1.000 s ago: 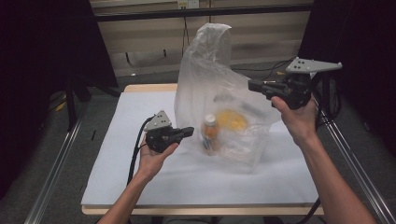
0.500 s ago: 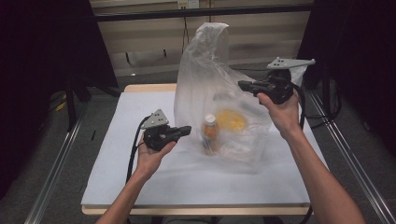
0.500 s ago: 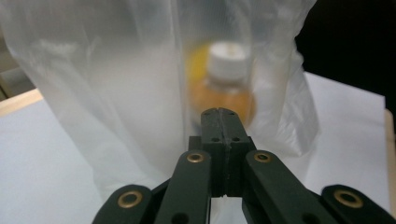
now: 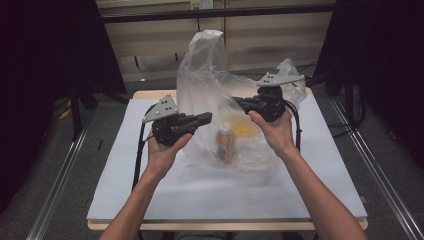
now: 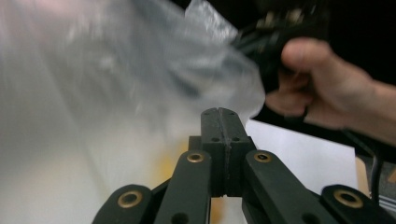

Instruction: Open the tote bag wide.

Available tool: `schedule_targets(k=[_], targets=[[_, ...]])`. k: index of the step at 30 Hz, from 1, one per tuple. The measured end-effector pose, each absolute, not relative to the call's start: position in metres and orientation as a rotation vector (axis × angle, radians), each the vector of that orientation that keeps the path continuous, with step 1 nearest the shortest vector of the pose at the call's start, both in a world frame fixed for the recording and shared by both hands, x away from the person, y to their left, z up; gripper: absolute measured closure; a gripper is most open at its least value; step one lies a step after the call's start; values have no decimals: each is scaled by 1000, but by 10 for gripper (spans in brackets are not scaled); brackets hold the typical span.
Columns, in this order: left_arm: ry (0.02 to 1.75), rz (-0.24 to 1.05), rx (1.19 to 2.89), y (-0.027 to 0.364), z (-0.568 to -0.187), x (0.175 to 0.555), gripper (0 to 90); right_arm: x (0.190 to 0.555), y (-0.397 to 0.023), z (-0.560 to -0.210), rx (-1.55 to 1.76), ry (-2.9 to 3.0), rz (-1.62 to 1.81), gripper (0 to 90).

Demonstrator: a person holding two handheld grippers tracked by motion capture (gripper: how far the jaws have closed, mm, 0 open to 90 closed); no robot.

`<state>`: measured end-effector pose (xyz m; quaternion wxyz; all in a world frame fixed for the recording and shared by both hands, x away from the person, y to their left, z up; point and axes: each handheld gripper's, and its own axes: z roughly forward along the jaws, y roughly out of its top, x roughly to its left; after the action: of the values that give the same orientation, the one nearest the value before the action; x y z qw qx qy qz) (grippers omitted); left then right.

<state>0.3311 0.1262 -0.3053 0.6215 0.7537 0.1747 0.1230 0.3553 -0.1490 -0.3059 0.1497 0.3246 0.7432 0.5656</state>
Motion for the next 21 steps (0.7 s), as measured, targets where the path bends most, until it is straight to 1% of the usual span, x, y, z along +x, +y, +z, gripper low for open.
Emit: schedule_targets(k=[5, 9, 12, 18, 21], targets=[[377, 295, 1720, 122, -291, 333, 900, 355, -139, -315, 932, 2155, 1630, 900], [378, 289, 1688, 114, -273, 343, 900, 354, -131, -322, 925, 2174, 1637, 900], [372, 286, 1705, 107, -265, 349, 900, 352, -127, -325, 910, 2186, 1639, 900], [363, 274, 1722, 94, -261, 360, 900, 349, -119, -334, 911, 2200, 1648, 900], [389, 289, 1721, 89, -263, 364, 900, 347, -115, -338, 906, 2206, 1652, 900]])
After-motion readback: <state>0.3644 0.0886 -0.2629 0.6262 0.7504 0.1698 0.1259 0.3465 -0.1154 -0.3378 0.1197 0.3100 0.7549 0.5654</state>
